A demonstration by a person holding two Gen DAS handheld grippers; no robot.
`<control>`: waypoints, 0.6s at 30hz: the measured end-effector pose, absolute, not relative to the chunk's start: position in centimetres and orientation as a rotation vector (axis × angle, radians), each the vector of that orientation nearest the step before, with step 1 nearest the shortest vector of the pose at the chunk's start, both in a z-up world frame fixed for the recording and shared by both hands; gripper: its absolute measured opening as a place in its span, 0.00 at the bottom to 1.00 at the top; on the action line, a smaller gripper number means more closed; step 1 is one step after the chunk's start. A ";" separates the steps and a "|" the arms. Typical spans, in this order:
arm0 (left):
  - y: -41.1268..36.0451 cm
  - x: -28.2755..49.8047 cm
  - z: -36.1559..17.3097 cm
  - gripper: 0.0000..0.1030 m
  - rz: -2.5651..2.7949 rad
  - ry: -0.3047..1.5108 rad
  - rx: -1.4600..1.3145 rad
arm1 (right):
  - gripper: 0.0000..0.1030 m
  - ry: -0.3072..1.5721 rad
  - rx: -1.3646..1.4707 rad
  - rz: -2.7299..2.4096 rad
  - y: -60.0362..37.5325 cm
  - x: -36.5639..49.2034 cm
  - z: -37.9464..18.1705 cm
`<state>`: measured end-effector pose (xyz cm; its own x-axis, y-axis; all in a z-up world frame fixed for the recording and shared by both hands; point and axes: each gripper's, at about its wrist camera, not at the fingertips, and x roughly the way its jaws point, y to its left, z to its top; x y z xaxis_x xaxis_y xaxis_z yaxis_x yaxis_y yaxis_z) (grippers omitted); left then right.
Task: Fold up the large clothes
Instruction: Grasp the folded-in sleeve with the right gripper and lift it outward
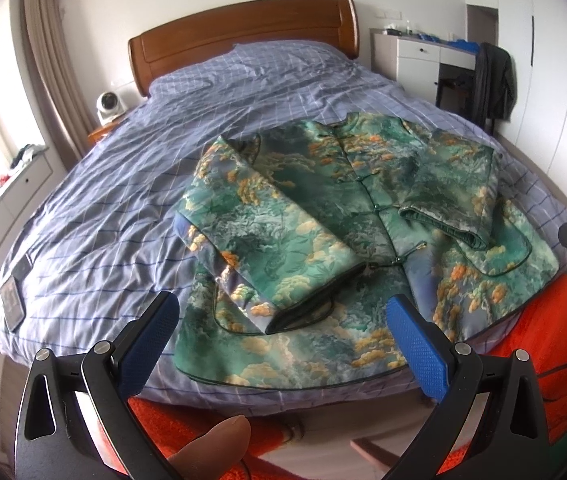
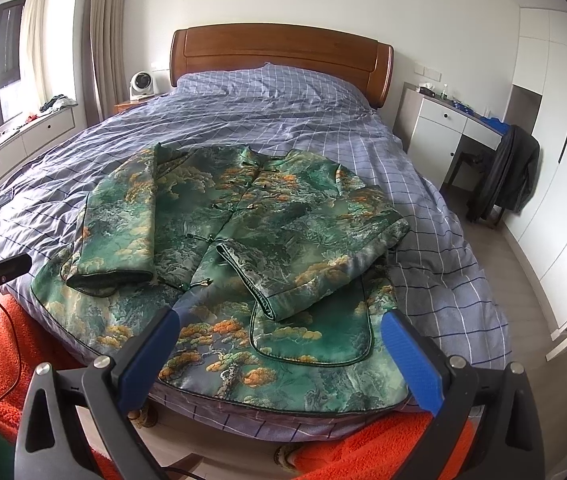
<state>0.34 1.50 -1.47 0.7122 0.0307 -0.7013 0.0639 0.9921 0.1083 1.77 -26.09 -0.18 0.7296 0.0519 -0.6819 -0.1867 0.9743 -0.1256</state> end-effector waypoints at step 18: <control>2.6 0.9 -2.6 1.00 -0.018 0.866 0.036 | 1.00 0.881 -0.446 0.366 -25.7 11.1 -7.8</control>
<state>0.85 2.62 -2.56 0.6477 -0.0017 -0.7619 0.0308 0.9992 0.0240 11.14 -25.73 -7.82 0.5856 0.1234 -0.8012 -0.4811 0.8484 -0.2209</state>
